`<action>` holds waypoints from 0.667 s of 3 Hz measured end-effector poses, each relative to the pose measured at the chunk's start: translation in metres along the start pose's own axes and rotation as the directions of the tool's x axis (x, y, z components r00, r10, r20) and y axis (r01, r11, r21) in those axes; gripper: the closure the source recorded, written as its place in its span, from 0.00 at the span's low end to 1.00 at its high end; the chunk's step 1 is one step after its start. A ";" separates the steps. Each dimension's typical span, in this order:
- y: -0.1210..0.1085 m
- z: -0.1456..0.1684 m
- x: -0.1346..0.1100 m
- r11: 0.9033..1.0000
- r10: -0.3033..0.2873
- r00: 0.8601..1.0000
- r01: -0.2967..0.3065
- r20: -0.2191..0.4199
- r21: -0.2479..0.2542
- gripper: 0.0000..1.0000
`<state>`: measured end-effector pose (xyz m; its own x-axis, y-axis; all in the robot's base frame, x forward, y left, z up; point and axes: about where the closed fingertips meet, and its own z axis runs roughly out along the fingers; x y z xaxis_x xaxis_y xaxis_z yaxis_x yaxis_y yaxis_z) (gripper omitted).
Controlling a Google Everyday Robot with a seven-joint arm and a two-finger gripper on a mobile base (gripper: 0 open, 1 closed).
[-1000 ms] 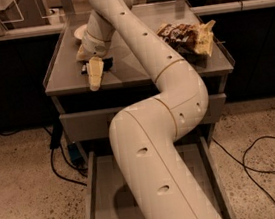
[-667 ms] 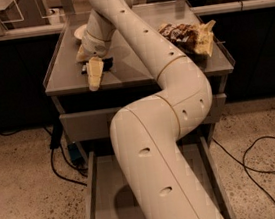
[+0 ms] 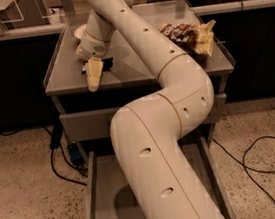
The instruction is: Place rxbar blueberry into middle drawer
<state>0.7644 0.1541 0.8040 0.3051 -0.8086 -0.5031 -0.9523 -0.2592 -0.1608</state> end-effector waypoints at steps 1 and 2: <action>0.003 -0.011 -0.002 1.000 0.025 1.000 -0.025 -0.001 0.001 0.00; 0.003 -0.010 -0.003 1.000 0.026 1.000 -0.026 -0.001 0.003 0.00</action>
Offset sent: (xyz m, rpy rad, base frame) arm -0.0012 -0.0064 0.0054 -0.0490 0.0852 -0.0077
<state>0.7610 0.1504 0.8138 0.2799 -0.8154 -0.5067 -0.9600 -0.2364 -0.1500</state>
